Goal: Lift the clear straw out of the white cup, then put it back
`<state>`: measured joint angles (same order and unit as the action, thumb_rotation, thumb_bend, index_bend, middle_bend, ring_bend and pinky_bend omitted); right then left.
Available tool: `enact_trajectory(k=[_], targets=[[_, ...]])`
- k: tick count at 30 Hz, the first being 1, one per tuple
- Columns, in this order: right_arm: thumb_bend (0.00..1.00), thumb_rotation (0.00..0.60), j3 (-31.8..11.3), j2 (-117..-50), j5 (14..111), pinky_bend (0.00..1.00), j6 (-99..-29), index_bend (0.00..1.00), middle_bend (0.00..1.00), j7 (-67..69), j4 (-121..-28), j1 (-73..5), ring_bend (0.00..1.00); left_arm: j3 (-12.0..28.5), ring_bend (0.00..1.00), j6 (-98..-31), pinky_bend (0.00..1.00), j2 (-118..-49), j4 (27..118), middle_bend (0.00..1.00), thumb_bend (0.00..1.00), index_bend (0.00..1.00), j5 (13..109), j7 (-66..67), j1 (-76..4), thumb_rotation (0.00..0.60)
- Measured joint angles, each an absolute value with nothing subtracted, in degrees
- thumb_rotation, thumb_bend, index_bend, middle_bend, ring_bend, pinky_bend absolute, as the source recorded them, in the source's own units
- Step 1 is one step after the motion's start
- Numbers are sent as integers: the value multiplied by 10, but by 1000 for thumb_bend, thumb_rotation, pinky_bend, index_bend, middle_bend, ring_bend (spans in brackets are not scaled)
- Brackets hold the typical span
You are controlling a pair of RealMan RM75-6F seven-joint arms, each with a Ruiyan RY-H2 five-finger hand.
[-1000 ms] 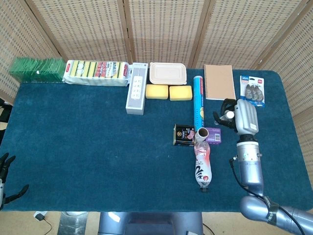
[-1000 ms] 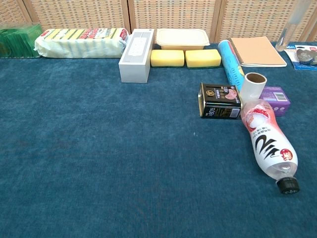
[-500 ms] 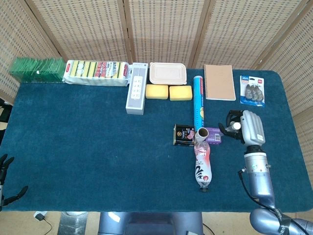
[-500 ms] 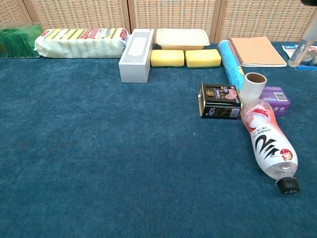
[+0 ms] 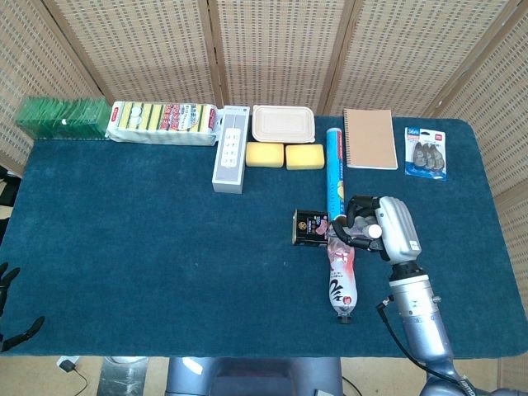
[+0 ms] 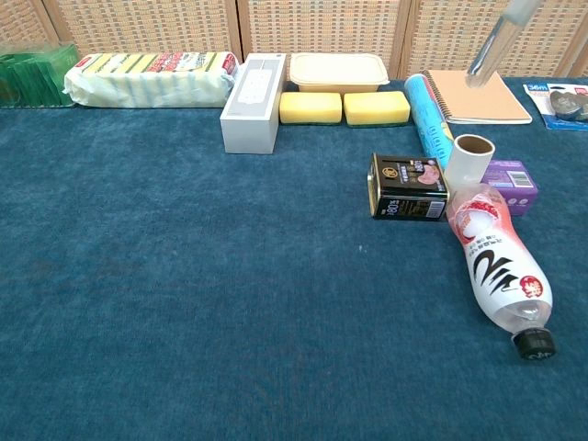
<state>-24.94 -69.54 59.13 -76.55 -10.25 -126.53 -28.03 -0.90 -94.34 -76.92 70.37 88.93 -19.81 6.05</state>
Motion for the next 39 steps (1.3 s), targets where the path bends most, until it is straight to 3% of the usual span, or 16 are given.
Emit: enact_trajectory(k=[8, 15, 19, 26, 32, 39], targets=[[412, 600, -213, -743, 530, 1000, -776, 816, 1000, -172, -1256, -308, 1000, -14, 0, -945, 149, -769, 707, 2, 195, 67, 902, -193, 58, 600], [404, 600, -149, -812, 675, 1000, -780, 816, 1000, -303, -1162, -341, 1000, -4, 0, -939, 149, -769, 701, 2, 195, 68, 883, -204, 59, 600], [404, 600, -161, -822, 710, 1000, -780, 815, 1000, -310, -1137, -351, 1000, -9, 0, -937, 149, -772, 703, 2, 194, 67, 895, -193, 55, 600], [403, 600, -146, -832, 628, 1000, -770, 816, 1000, -327, -1140, -362, 1000, -11, 0, -935, 149, -771, 710, 2, 195, 68, 895, -185, 54, 600], [403, 600, -181, -852, 641, 1000, -773, 816, 1000, -338, -1113, -378, 1000, -12, 0, -941, 149, -771, 704, 2, 194, 67, 895, -195, 59, 600], [403, 600, -174, -826, 577, 1000, -772, 815, 1000, -366, -1169, -379, 1000, -8, 0, -930, 149, -770, 710, 1, 195, 67, 892, -186, 52, 600]])
